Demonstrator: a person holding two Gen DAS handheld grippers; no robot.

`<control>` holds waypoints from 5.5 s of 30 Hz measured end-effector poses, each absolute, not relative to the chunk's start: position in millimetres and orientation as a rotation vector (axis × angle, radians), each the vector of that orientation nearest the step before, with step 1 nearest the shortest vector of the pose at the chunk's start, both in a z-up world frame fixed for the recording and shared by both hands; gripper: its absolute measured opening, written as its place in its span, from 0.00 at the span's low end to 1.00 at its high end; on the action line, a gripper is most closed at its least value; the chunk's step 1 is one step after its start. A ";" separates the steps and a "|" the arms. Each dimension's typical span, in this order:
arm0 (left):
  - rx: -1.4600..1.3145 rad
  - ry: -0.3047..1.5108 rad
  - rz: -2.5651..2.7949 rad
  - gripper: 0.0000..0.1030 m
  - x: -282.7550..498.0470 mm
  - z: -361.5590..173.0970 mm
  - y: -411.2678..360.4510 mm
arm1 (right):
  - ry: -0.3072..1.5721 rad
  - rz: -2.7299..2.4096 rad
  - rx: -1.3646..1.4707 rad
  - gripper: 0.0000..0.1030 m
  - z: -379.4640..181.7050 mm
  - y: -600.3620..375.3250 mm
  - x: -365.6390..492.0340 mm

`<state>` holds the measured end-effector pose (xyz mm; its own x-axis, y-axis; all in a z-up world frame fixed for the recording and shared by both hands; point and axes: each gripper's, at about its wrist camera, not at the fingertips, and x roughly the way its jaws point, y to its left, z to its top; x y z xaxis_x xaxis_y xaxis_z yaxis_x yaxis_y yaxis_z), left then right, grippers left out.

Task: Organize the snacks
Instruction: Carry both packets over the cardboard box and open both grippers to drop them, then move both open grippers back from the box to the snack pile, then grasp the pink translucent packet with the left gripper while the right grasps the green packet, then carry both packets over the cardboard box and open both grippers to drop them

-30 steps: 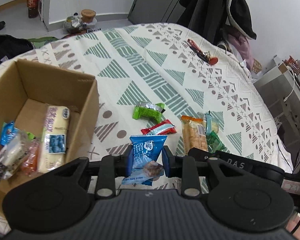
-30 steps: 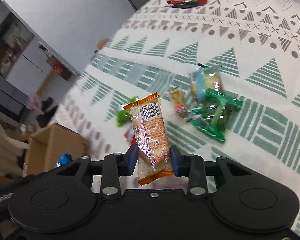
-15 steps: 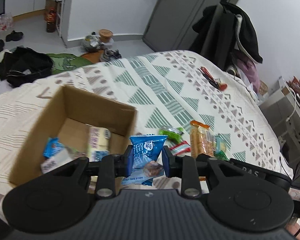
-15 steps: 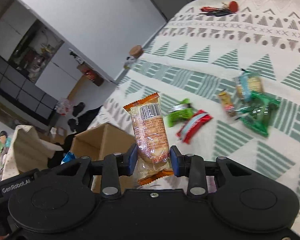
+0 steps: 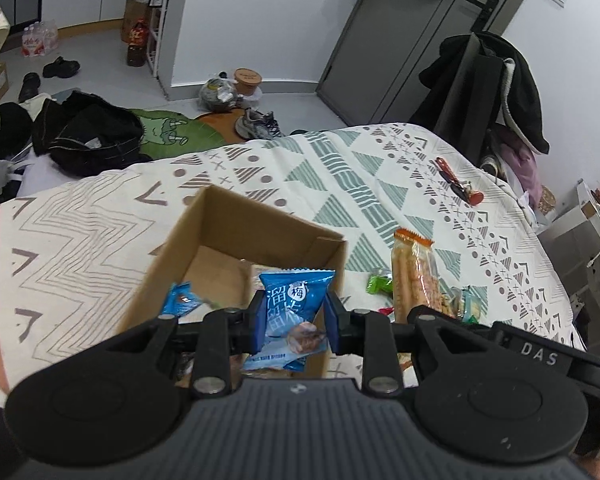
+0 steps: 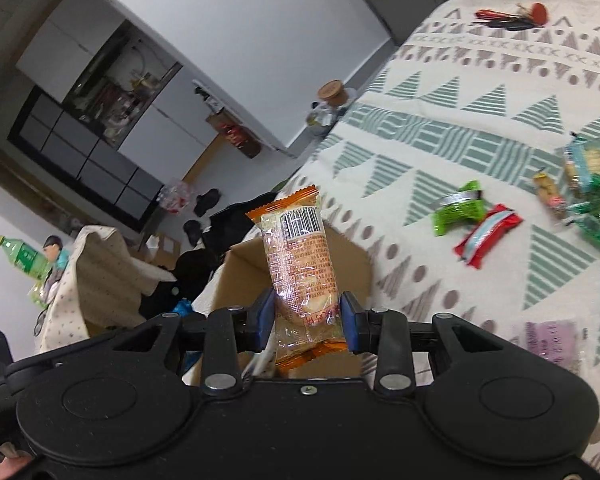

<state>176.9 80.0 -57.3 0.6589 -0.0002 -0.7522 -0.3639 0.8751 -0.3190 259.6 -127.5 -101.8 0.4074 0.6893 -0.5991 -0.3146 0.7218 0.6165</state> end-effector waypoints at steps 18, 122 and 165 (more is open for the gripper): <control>-0.494 0.880 0.305 0.64 155.9 -54.5 110.1 | 1.016 0.788 0.376 0.52 -102.0 -82.0 233.0; -0.585 0.975 0.135 0.14 299.4 -167.7 -68.5 | 1.064 0.219 0.568 0.46 -198.7 -277.1 349.1; -0.545 0.773 0.238 0.14 211.1 -69.7 -1.6 | 0.904 0.517 0.521 0.25 -126.7 -219.8 292.5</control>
